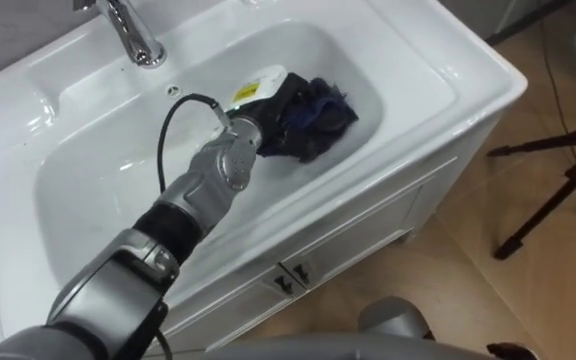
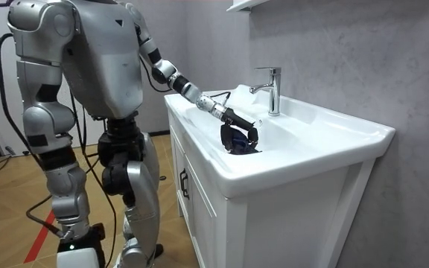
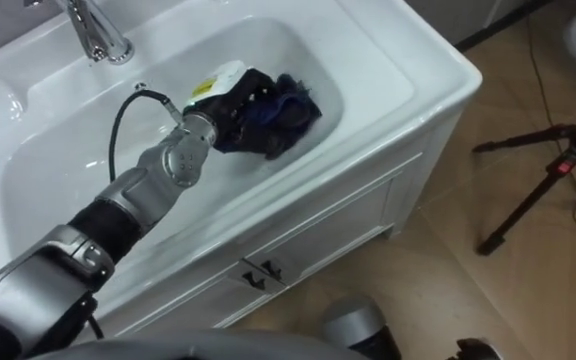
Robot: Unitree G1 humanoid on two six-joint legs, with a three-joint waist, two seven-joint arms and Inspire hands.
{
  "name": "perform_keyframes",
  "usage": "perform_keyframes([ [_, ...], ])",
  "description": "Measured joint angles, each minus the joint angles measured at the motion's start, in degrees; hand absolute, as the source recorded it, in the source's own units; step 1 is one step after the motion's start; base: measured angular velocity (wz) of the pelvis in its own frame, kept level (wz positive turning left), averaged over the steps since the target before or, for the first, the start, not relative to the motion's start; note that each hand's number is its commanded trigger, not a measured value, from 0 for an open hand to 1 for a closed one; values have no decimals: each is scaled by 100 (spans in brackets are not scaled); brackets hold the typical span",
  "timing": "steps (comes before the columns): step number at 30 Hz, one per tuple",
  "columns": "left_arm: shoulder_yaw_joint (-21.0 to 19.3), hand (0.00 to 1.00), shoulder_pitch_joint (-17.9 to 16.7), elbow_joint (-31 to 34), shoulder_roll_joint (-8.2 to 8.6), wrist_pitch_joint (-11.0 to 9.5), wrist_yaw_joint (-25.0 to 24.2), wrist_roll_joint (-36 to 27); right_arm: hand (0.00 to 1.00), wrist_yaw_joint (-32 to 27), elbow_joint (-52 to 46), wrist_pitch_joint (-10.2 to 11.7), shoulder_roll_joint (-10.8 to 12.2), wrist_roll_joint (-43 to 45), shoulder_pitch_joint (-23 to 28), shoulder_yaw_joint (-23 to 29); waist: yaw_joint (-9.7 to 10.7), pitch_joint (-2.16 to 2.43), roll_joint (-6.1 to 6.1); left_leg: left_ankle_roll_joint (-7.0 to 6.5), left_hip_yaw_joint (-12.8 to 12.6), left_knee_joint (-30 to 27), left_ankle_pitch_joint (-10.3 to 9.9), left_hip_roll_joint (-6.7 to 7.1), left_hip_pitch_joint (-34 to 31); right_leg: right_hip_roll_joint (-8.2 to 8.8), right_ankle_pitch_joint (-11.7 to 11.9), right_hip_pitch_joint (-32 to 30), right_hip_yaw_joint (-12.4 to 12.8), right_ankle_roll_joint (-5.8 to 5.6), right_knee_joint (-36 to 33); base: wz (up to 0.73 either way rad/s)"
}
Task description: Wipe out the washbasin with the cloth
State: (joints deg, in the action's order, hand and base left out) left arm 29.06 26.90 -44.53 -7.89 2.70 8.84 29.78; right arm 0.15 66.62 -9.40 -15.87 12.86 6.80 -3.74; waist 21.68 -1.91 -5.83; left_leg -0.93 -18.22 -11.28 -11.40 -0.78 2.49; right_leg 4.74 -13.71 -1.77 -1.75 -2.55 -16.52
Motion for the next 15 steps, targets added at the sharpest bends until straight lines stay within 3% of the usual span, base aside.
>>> perform_keyframes([
  [5,-617,100,351,-1038,-214,-62,295,374,0,9,31,-8,-8,-44,-63,54,-77,6,78,19,-157,-55,-10,-66,-252,-86,36,-409,190,34,-195,-20],
  [8,-704,100,516,-1518,-520,-65,411,468,0,-21,50,-25,-46,-443,-95,163,-164,41,113,19,-319,-160,-11,-102,-426,-119,48,-659,353,51,-349,-27],
  [10,-1019,100,640,-1989,-694,-55,501,621,0,-43,43,-67,-12,-954,-122,199,-174,55,119,27,-355,-210,-12,-168,-547,-178,114,-763,389,81,-334,-13],
  [15,-1225,100,628,-2343,-883,-45,558,926,0,5,15,-72,-6,-1318,-134,288,-351,74,116,58,-382,-252,7,-206,-605,-227,131,-879,472,115,-435,-8],
])
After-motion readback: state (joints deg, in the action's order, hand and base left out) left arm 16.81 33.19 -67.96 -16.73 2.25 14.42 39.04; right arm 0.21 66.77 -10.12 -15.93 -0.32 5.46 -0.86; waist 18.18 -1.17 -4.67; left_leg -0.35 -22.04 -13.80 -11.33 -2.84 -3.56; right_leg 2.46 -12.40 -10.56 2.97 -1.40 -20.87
